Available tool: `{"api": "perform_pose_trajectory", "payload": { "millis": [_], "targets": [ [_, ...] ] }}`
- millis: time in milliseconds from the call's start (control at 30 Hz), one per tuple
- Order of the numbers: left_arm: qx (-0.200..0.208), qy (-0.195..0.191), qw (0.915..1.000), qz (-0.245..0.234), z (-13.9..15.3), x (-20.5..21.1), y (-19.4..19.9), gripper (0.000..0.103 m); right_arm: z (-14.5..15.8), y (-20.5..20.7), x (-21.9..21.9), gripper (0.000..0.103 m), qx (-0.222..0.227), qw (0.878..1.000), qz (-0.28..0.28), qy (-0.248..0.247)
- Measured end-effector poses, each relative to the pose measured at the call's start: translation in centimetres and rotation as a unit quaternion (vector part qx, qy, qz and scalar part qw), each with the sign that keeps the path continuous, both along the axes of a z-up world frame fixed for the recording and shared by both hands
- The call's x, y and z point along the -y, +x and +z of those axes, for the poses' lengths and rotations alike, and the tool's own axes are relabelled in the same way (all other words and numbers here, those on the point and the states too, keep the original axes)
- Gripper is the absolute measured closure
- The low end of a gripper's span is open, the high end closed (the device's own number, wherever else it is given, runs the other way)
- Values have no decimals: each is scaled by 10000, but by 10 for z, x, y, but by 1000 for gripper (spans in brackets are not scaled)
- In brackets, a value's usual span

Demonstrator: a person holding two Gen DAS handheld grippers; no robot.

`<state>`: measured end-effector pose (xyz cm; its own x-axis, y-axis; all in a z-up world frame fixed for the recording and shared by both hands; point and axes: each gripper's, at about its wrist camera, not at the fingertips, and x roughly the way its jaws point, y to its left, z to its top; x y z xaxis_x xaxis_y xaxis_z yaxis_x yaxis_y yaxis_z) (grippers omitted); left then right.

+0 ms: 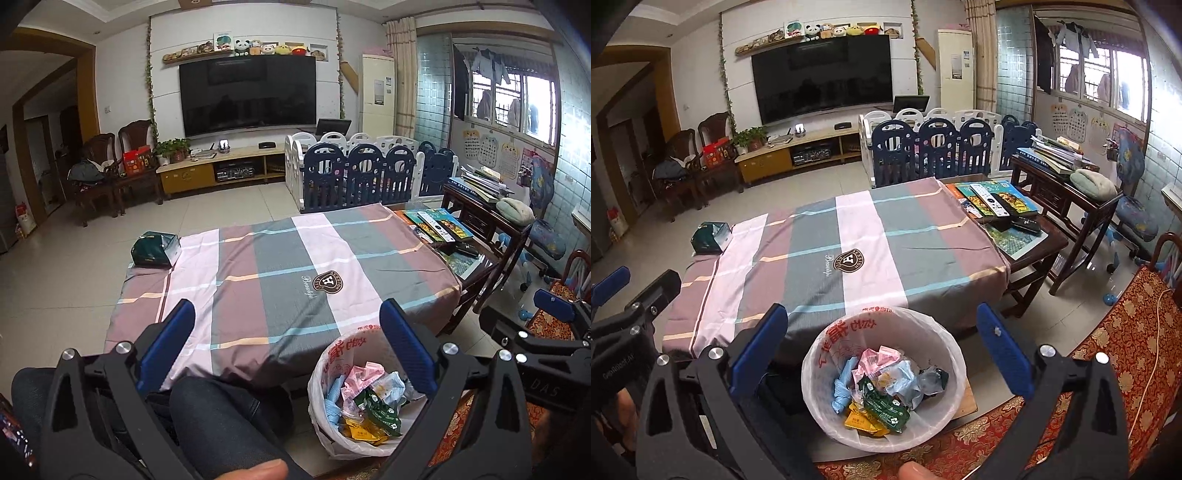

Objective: Collect trash

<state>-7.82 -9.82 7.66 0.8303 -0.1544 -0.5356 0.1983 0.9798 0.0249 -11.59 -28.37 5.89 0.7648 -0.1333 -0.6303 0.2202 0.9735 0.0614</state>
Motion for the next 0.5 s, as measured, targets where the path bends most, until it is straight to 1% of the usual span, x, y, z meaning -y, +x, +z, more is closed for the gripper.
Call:
{"api": "perform_pose_trajectory", "payload": {
  "millis": [500],
  "targets": [
    [0,11,10000,32,-1,-1,0,3,-6,3,-2,3,-55,10000,-7,61]
  ]
}}
